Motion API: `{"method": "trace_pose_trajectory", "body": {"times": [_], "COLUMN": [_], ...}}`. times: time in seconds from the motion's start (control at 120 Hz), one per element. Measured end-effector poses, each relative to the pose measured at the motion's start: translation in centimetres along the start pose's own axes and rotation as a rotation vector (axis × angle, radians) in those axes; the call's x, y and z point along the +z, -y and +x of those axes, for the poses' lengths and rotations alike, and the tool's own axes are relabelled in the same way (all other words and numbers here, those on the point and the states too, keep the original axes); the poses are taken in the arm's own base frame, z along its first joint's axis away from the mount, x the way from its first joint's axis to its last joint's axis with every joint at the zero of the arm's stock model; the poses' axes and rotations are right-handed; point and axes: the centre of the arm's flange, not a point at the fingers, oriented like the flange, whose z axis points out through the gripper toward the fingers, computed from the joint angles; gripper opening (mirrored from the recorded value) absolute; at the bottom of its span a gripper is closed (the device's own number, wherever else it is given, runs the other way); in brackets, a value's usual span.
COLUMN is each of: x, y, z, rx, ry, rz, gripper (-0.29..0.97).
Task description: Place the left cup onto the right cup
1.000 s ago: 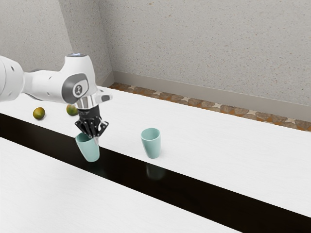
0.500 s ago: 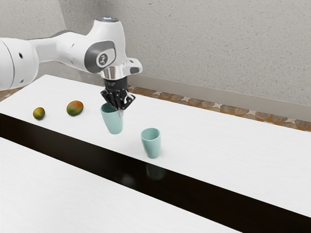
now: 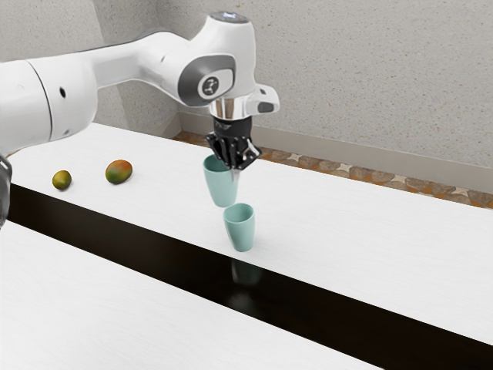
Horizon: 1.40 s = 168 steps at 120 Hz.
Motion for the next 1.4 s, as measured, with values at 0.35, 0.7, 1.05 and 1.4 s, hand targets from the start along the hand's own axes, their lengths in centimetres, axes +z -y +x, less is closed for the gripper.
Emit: {"method": "trace_pose_trajectory", "body": {"times": [0.35,0.7,1.05,1.4], "x": [2.4,4.7,6.0,8.2], "y": [-0.1,-0.6,-1.3,-0.5], "z": [2.2,3.2,4.3,4.8], "rx": [-0.010,-0.009,0.003,-0.011], "ry": [0.018,0.037,0.033,0.052], "rz": [0.012,0.018,0.028,0.028], "gripper": [-0.10,-0.10,-0.10,-0.08]}}
